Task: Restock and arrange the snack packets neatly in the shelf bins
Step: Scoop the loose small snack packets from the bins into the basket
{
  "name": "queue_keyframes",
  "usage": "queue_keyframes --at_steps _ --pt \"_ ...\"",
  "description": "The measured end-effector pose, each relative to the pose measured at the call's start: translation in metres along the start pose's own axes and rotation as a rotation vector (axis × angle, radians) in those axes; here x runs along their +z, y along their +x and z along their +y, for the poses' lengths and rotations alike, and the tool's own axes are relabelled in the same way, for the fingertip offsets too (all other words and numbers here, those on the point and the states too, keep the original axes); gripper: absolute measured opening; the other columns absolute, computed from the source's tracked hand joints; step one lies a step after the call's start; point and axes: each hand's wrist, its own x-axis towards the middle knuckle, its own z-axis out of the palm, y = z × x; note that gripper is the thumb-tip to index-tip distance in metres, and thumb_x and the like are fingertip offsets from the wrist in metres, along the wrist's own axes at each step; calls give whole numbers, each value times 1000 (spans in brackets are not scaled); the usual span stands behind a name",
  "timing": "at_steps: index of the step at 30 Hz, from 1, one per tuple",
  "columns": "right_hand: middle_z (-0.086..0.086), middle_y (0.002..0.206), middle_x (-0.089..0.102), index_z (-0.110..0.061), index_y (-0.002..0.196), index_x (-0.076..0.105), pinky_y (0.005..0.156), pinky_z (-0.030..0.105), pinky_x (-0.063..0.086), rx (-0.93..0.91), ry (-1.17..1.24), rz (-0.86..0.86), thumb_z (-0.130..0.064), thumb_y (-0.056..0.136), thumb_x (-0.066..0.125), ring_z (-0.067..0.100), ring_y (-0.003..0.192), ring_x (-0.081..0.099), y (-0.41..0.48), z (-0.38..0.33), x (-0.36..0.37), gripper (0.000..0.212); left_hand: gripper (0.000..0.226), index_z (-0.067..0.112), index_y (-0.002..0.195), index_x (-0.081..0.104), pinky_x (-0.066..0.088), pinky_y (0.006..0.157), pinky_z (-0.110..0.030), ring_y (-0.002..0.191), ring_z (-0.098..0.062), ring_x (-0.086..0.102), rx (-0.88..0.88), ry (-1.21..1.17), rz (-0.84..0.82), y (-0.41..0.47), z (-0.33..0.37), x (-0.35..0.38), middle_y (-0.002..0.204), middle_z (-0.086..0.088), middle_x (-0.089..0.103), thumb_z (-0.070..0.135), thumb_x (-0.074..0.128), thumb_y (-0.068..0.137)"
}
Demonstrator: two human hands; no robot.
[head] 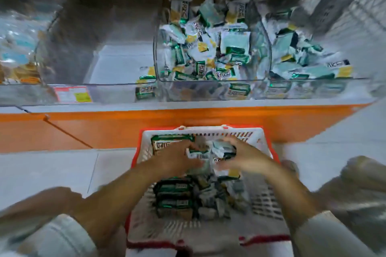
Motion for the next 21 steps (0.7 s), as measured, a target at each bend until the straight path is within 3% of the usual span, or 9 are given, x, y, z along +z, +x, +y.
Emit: queue_keyframes --at_steps 2,3,5,8,10,12,15,17,21 --pt "0 118 60 -27 117 50 79 29 55 45 79 50 -13 81 77 5 94 61 16 43 17 47 54 22 135 51 50 60 -26 74 -14 62 -75 4 -25 31 -17 39 111 -5 66 47 67 90" --pt "1 116 61 -26 117 51 69 22 54 87 110 84 -12 81 77 4 90 61 24 63 25 47 53 20 134 51 51 58 -25 72 -14 62 -121 -51 -37 45 -25 58 110 -7 65 45 67 90" --pt "2 128 54 -18 133 45 67 17 48 193 169 145 -17 78 80 14 103 56 41 99 42 66 52 18 135 49 47 50 -20 69 -12 57 -223 -174 -45 67 -38 93 107 -7 60 41 66 92" --pt "4 130 53 -12 137 43 54 9 41 286 239 261 -17 73 84 22 109 55 65 148 59 76 51 18 140 46 46 54 -19 77 -9 53 -326 -266 -34 88 -52 131 131 -9 54 38 62 95" --pt "8 125 57 -9 132 49 59 14 40 308 230 349 -15 72 84 26 111 58 73 168 65 70 47 18 141 45 44 55 -18 75 -7 51 -367 -293 -43 94 -56 144 135 -12 53 36 56 99" --pt "9 119 57 -5 129 49 75 22 43 313 259 435 -13 73 84 28 113 57 82 183 71 66 48 21 145 40 47 57 -22 76 -11 54 -399 -353 -35 98 -56 149 137 -13 52 35 53 100" --pt "11 132 50 -6 139 38 95 40 47 345 410 491 -12 75 81 31 125 49 89 187 73 78 49 26 147 37 58 81 -40 88 -18 61 -379 -541 -18 100 -50 143 130 -4 54 20 52 102" --pt "9 142 42 -10 147 28 96 39 46 355 498 473 -10 80 78 31 131 44 88 182 69 84 44 27 143 38 55 80 -33 85 -6 55 -298 -529 -40 97 -45 132 116 8 56 13 50 102" --pt "0 126 50 -22 137 37 85 31 44 328 422 415 -13 87 70 24 114 54 81 171 63 60 49 20 149 37 47 75 -20 108 -5 51 -170 -297 -50 89 -45 100 148 1 45 18 51 102"
